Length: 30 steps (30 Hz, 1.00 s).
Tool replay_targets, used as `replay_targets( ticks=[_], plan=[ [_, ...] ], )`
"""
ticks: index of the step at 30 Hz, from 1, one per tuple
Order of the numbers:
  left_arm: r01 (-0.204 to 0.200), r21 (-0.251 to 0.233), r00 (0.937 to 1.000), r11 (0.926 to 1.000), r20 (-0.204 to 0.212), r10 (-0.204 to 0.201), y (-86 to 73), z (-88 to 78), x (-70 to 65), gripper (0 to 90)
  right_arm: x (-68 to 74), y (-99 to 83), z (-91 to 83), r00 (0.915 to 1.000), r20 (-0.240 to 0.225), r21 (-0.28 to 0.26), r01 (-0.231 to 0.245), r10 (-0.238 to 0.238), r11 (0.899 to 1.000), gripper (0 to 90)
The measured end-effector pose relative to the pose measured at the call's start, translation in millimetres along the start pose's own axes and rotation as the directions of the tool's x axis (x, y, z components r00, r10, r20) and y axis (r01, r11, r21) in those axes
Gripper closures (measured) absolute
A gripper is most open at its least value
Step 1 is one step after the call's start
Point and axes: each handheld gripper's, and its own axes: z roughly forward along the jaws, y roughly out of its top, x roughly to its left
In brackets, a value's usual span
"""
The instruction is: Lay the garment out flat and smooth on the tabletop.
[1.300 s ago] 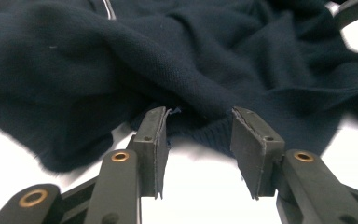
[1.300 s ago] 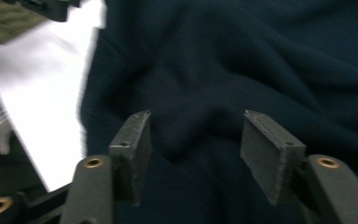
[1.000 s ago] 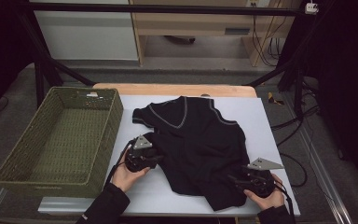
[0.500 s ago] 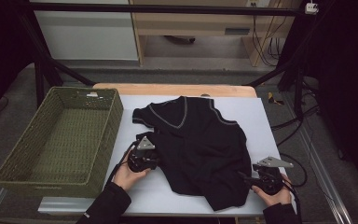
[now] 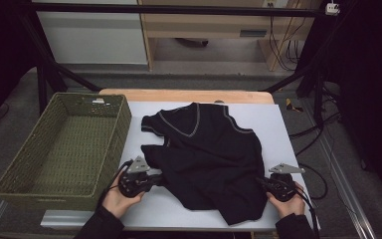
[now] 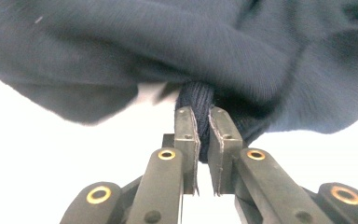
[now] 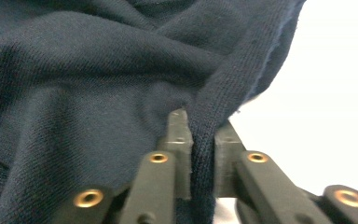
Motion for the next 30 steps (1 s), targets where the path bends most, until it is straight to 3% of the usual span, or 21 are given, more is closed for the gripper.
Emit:
replay_targets(
  ticks=[5, 9, 12, 16, 18, 22, 26, 30],
  plan=[
    [0.014, -0.013, 0.9999, 0.9998, -0.003, -0.014, -21.8, -30.3, -17.0, 82.6, -4.7, 14.9, -10.5, 0.9993, 0.035, -0.095, -0.008, 0.011, 0.995, 83.6],
    [0.019, 0.008, 0.9995, 0.9998, -0.024, -0.019, -29.1, -27.1, -25.3, 79.3, -13.1, 28.4, -3.1, 0.9977, 0.060, -0.133, -0.023, 0.031, 0.991, 83.5],
    [0.034, -0.024, 0.9992, 0.9991, -0.022, -0.035, -25.5, -21.5, -20.6, 67.1, -18.5, 37.1, 8.6, 0.9964, 0.073, -0.124, -0.033, 0.042, 0.992, 81.1],
    [0.059, -0.057, 0.9978, 0.9966, -0.027, -0.061, -17.0, -16.9, -15.0, 52.7, -20.7, 38.5, 14.7, 0.9954, 0.084, -0.119, -0.036, 0.047, 0.992, 61.6],
    [0.069, -0.061, 0.9972, 0.9957, -0.024, -0.071, -11.5, -11.0, -11.2, 52.0, -20.5, 35.5, 8.0, 0.9949, 0.089, -0.145, -0.035, 0.048, 0.989, 50.3],
    [0.077, -0.057, 0.9963, 0.9953, -0.032, -0.079, -1.5, 5.8, -3.6, 48.7, -17.5, 24.9, -14.3, 0.9955, 0.011, -0.202, -0.090, 0.094, 0.975, 33.8],
    [0.081, -0.041, 0.9967, 0.9958, 0.004, -0.081, 0.8, 25.8, -1.9, 48.8, -4.0, 10.8, -19.5, 0.9957, -0.064, -0.168, -0.077, 0.067, 0.983, 25.9],
    [0.082, -0.032, 0.9966, 0.9962, 0.014, -0.081, -5.0, 36.2, -1.9, 56.1, 10.1, 7.5, -7.2, 0.9932, -0.107, -0.098, -0.056, 0.046, 0.994, 24.5]
  ],
)
